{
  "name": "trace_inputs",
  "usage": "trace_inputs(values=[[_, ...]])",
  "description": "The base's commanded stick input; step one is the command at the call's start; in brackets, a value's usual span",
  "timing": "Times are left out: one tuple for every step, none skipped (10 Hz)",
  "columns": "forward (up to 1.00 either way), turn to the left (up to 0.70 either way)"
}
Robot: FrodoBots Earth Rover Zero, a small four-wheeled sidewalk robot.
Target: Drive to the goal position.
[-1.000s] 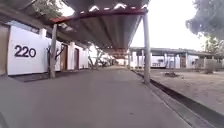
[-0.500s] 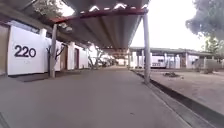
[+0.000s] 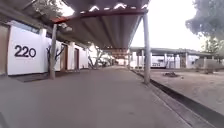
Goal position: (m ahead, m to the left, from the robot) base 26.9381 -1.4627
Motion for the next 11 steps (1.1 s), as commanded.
trace_inputs(values=[[0.85, 0.0], [0.85, 0.0], [0.85, 0.0], [0.85, 0.0], [0.3, 0.0], [0.0, 0.0], [0.0, 0.0], [0.85, 0.0], [0.85, 0.0], [0.85, 0.0], [0.85, 0.0]])
